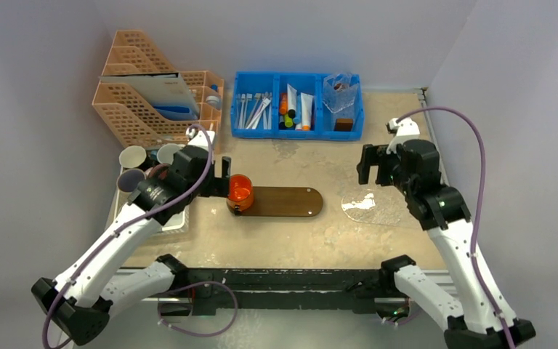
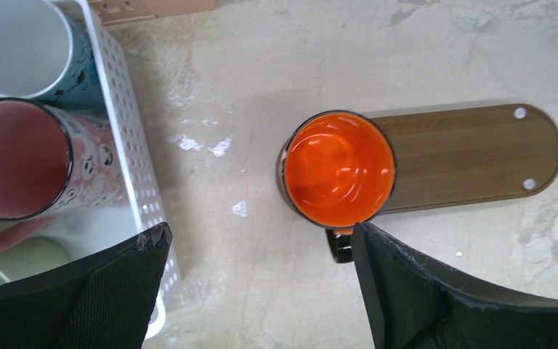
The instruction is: Prepare toiletry sets of a toothbrush and toothpaste on the tray
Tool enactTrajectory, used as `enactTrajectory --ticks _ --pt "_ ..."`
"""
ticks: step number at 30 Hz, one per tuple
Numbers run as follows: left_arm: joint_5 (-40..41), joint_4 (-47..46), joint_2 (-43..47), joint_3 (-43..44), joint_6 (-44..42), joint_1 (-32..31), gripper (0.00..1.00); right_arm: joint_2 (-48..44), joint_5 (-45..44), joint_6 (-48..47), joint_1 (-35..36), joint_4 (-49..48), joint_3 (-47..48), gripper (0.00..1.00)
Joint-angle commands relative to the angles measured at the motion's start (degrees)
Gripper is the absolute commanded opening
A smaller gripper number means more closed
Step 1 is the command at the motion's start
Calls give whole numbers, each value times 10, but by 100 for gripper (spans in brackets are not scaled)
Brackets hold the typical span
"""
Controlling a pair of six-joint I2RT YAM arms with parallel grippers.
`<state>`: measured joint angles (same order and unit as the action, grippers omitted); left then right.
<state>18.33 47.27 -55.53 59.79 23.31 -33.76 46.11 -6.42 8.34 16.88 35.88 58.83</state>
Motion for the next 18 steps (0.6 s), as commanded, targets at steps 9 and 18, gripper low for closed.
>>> enactTrajectory --ticks 9,18 --pt "35 -79 142 -107 -78 3 95 224 55 16 2 -28 163 99" --pt "38 -95 184 -120 -86 3 95 416 74 -18 -4 -54 340 99"
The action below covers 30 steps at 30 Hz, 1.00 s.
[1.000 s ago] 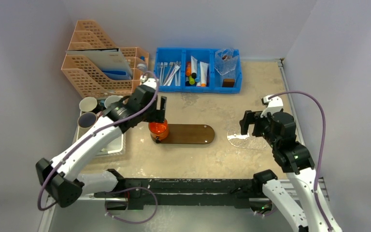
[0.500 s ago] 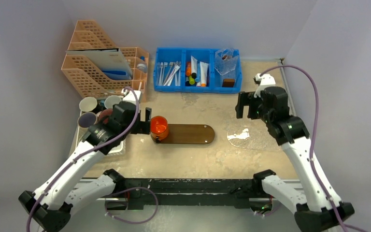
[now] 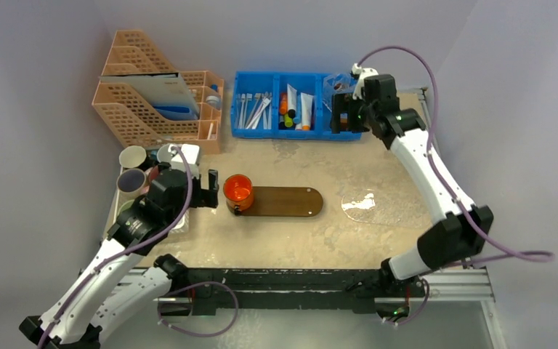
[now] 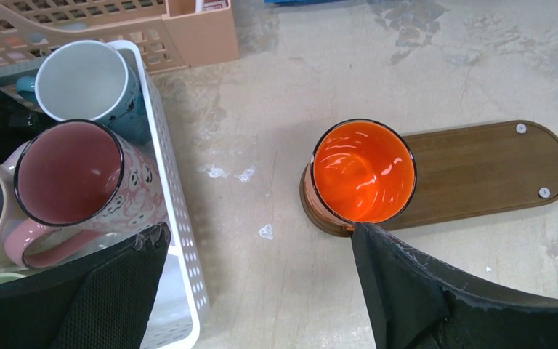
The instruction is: Prepare toiletry sets of a toothbrush and toothpaste on the tray
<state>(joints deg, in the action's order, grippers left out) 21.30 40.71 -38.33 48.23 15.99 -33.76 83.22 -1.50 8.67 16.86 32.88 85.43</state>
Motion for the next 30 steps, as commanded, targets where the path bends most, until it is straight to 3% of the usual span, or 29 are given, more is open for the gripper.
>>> enactTrajectory --ticks 1,19,30 --pt "8 -32 13 -5 -14 3 95 63 33 -23 -7 -28 91 98" --pt "30 -41 7 -11 -39 4 94 330 108 -84 -52 -5 368 79" --pt "38 -43 -8 -14 -46 4 93 423 99 -140 -53 -2 458 75"
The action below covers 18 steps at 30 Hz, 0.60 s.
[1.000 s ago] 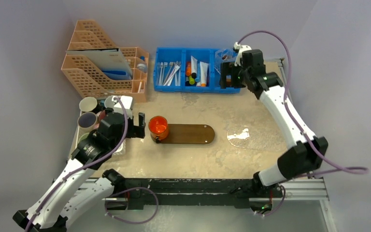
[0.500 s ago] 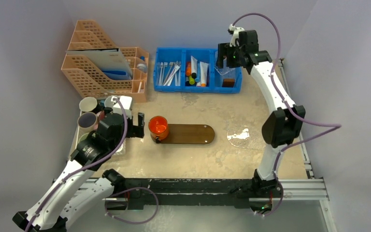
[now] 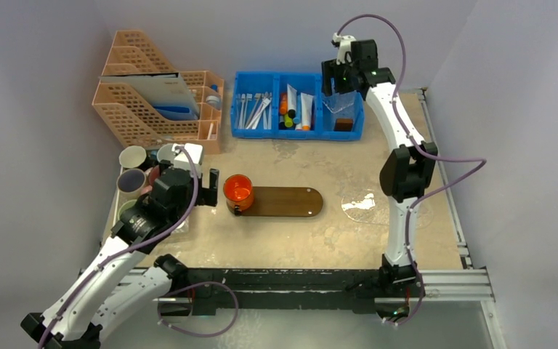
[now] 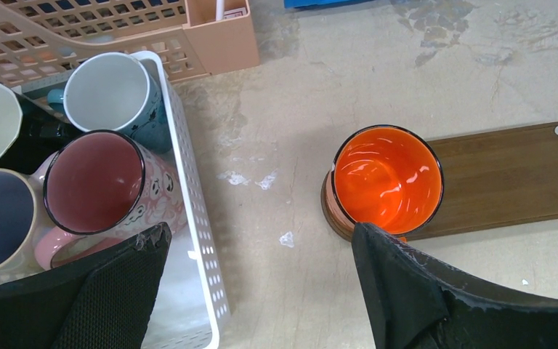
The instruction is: Prepare toiletry sets of a toothbrush and toothpaste on the tray
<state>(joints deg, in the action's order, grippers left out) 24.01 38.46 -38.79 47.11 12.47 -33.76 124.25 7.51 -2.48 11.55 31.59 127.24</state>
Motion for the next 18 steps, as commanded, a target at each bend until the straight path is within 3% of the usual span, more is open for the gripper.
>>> enactTrajectory --ticks 1,10,18 --pt "12 -21 -6 -3 -11 4 93 19 10 -31 0 10 45 74" --pt "19 -20 -12 -2 -14 4 93 59 26 -47 0 6 64 66" --pt "22 -18 -14 -2 -15 4 93 67 31 -62 0 20 61 50"
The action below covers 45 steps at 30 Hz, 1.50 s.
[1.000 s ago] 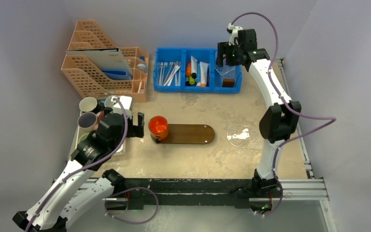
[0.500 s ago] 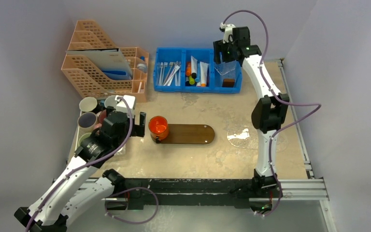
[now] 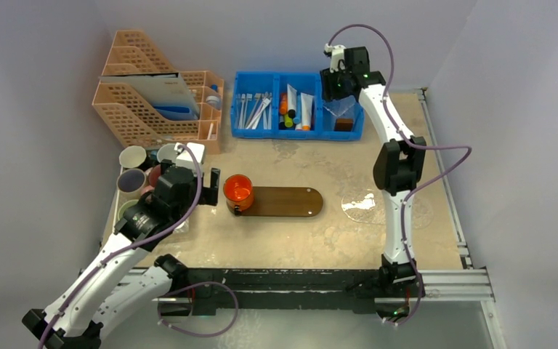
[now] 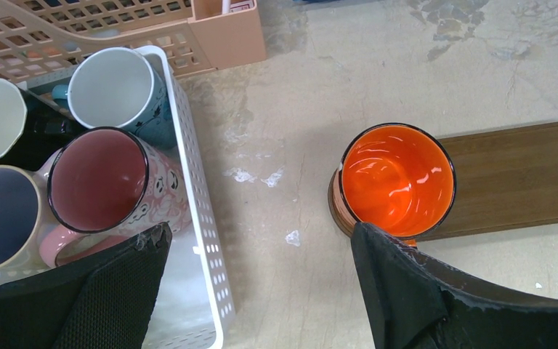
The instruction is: Prepare toiletry sets of a toothbrush and toothpaste on the tray
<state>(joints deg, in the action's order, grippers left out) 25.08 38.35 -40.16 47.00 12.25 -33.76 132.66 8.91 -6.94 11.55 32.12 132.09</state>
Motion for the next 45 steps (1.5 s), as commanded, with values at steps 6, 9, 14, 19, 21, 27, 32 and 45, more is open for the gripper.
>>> enactTrajectory --ticks 6,9,14,19,21,27,32,45 --pt "7 -17 -1 -1 -13 4 92 -56 19 -33 0 6 -36 30" --pt "2 -17 -1 1 -12 4 92 -78 21 -39 0 -1 -60 15" --pt "-3 -15 3 4 -8 4 92 -124 17 -41 0 -23 -107 0" --pt "-10 -12 7 13 10 4 92 -188 6 -42 0 -52 -161 0" --pt "-17 -11 7 20 20 4 92 -215 12 -37 0 -65 -184 0" --pt "-53 -6 -5 51 34 4 92 -301 42 -4 1 -115 -274 0" --pt "-70 21 -30 97 74 4 92 -395 77 40 2 -180 -385 0" --pt "-130 98 -75 196 208 4 92 -578 165 53 56 -304 -617 0"
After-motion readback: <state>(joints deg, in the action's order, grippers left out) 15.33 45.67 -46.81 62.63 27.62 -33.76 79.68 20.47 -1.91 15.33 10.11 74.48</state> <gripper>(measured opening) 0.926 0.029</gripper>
